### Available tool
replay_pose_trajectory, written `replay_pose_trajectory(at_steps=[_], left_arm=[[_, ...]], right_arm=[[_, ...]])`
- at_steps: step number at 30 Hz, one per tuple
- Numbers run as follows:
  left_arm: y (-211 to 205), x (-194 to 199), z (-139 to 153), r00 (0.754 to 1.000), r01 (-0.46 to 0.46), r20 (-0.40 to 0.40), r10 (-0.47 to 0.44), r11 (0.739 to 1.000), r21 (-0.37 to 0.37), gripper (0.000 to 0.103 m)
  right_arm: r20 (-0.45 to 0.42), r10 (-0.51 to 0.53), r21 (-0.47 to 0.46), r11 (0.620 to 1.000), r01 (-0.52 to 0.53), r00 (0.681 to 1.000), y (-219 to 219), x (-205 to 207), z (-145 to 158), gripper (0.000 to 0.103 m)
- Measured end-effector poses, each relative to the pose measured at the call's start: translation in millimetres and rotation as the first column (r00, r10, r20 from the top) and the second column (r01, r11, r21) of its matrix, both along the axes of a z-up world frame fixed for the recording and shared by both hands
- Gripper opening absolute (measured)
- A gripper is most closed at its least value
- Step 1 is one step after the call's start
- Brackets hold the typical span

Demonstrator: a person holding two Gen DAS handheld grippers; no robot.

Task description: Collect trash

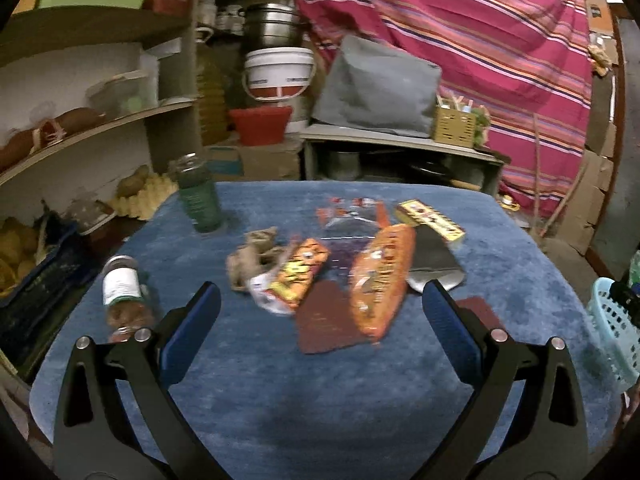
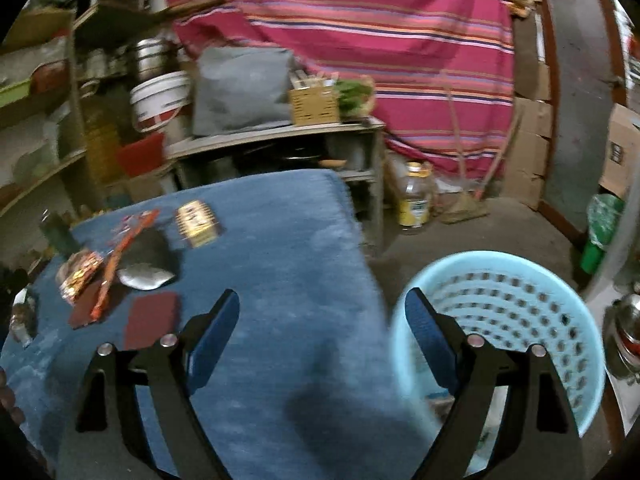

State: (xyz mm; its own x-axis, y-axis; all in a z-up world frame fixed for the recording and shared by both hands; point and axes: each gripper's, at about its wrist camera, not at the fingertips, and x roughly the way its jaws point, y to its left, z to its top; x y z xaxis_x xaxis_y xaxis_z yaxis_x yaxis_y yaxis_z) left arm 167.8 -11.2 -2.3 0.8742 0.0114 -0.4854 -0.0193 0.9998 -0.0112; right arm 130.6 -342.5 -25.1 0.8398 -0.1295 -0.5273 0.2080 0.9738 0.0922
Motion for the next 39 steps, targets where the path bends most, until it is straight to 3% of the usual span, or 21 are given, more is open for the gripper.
replay_pose_trajectory(at_steps=[8, 14, 39], left_arm=[[39.6, 5.4, -11.8, 0.998, -0.048, -0.047, 0.048, 0.999, -0.007, 0.097], [53.4, 9.1, -20.7, 0.995, -0.072, -0.071, 0.073, 0.997, 0.014, 0.097], [77.9, 32.5, -41.6, 0.974, -0.158, -0.161, 0.159, 0.987, 0.019, 0.097]], right_arm=[[-0.039, 0.133, -0.075, 0.988, -0.136, 0.990, 78.0, 25.4, -12.1, 0.083], [-0.067, 0.180, -0.082, 0.979, -0.185, 0.981, 106.5, 37.1, -21.0, 0.083], [-0.130, 0.242, -0.088, 0.963, -0.254, 0.962, 139.0, 59.7, -32.2, 0.084]])
